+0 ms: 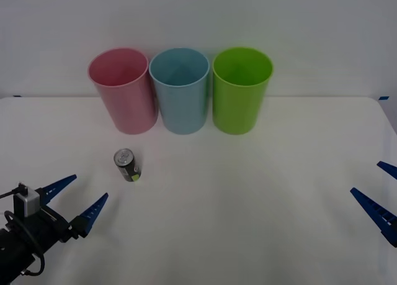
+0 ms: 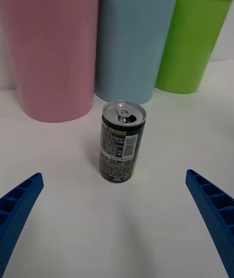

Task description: Grasp the object on the table and drop it into the matching bin: aluminum can to the light blue bin, PET bottle to the pink bin.

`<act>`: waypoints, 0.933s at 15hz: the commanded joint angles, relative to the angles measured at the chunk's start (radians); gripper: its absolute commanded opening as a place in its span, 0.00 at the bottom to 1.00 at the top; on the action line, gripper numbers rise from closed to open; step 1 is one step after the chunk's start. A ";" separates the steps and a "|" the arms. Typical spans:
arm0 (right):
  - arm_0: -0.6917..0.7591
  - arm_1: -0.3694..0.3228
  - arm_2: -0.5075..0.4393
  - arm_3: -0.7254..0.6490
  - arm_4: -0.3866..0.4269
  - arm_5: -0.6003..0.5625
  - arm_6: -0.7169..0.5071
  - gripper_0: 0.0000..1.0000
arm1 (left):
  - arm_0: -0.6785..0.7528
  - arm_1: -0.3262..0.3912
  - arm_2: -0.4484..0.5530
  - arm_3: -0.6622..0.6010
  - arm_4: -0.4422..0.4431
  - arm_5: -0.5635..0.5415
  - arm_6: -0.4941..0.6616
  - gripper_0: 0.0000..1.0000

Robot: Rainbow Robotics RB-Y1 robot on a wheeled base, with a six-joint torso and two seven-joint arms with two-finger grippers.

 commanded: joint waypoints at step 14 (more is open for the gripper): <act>0.000 0.000 0.000 0.000 0.000 0.000 0.000 1.00 | -0.280 -0.027 -0.034 0.314 -0.092 0.012 -0.105 1.00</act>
